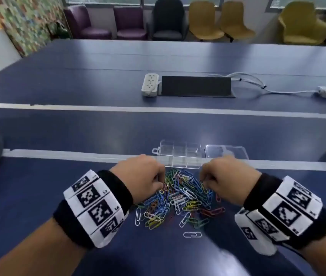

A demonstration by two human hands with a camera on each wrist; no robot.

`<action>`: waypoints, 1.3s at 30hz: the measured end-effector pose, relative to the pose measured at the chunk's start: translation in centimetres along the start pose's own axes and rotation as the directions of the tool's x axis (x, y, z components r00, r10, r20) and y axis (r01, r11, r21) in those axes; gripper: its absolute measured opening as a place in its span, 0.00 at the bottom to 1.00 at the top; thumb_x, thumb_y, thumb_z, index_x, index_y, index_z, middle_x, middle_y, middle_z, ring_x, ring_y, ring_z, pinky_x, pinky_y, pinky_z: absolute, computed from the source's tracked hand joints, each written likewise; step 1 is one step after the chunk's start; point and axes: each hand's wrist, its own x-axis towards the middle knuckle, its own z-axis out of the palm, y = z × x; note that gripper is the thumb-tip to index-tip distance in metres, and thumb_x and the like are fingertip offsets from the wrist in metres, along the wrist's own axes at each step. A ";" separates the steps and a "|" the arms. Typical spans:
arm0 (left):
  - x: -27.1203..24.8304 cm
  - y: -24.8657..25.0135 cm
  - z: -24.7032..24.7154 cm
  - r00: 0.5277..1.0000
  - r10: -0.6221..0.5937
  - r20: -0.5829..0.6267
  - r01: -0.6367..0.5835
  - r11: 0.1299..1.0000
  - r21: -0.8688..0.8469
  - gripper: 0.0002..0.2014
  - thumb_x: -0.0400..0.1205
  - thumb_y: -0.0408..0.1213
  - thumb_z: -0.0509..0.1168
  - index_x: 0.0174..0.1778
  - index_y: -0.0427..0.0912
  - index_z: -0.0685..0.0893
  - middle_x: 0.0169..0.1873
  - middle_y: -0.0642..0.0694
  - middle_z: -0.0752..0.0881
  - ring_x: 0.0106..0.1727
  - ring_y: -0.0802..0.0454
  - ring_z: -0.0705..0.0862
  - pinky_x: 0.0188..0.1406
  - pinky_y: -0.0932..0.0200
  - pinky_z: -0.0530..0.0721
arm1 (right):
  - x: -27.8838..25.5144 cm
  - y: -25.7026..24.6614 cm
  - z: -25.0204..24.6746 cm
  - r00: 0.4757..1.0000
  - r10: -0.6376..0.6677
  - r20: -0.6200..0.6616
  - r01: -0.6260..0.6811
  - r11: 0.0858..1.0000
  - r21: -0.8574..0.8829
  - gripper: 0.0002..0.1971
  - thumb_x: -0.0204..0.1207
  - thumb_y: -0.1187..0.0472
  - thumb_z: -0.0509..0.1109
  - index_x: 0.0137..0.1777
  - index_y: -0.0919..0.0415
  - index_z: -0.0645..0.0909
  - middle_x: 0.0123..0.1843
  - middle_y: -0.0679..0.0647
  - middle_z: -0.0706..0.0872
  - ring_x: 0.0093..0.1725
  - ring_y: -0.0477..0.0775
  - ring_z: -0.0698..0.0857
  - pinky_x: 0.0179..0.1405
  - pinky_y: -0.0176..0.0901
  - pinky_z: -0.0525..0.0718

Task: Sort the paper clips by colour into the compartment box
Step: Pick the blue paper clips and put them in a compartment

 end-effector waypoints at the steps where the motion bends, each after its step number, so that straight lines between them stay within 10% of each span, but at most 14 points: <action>1: 0.4 0.0 0.0 1.000 -0.007 0.015 0.007 1.000 0.011 0.08 0.79 0.45 0.64 0.49 0.50 0.86 0.48 0.52 0.87 0.54 0.51 0.83 0.56 0.55 0.83 | 0.6 0.1 0.0 1.000 0.020 0.019 -0.020 1.000 -0.008 0.10 0.78 0.58 0.63 0.51 0.54 0.87 0.49 0.51 0.91 0.50 0.52 0.86 0.53 0.39 0.80; 10: 2.7 1.6 0.2 0.999 -0.002 0.035 0.002 1.000 -0.002 0.08 0.80 0.44 0.62 0.49 0.52 0.86 0.48 0.50 0.87 0.50 0.49 0.83 0.55 0.48 0.85 | 2.2 -0.1 0.8 0.997 0.054 0.054 -0.049 0.995 -0.090 0.08 0.75 0.56 0.66 0.45 0.55 0.87 0.45 0.50 0.89 0.48 0.54 0.86 0.28 0.30 0.65; 21: 5.1 5.3 1.0 0.995 0.058 0.085 -0.058 0.998 0.004 0.09 0.77 0.48 0.68 0.48 0.50 0.89 0.37 0.52 0.83 0.42 0.50 0.83 0.41 0.55 0.83 | -0.1 2.2 -0.1 0.996 0.052 0.079 -0.062 0.990 0.129 0.16 0.72 0.63 0.62 0.57 0.50 0.84 0.35 0.43 0.78 0.42 0.49 0.78 0.48 0.36 0.76; 32: 5.1 4.5 1.1 0.992 0.128 0.019 -0.125 0.984 -0.124 0.04 0.76 0.38 0.66 0.41 0.46 0.86 0.28 0.57 0.78 0.37 0.55 0.78 0.40 0.62 0.78 | -0.8 3.4 1.2 1.000 -0.012 0.021 0.008 0.983 0.186 0.11 0.71 0.64 0.63 0.31 0.48 0.71 0.29 0.42 0.75 0.32 0.45 0.73 0.30 0.23 0.66; 36: 4.7 3.8 0.9 0.996 0.072 0.052 -0.062 0.982 -0.177 0.11 0.80 0.35 0.60 0.55 0.50 0.81 0.30 0.57 0.77 0.39 0.53 0.78 0.48 0.60 0.82 | -0.5 3.7 1.8 0.999 -0.047 0.025 0.041 0.976 0.212 0.13 0.74 0.65 0.59 0.30 0.50 0.68 0.28 0.43 0.74 0.32 0.47 0.72 0.31 0.30 0.68; 39: 5.1 4.0 0.7 0.995 0.053 0.081 -0.041 0.989 -0.145 0.10 0.80 0.33 0.55 0.45 0.47 0.81 0.34 0.53 0.78 0.42 0.51 0.77 0.44 0.61 0.76 | -0.4 3.9 1.5 0.994 -0.064 0.092 0.042 0.975 0.216 0.16 0.74 0.65 0.58 0.26 0.50 0.65 0.32 0.50 0.77 0.36 0.53 0.75 0.40 0.43 0.76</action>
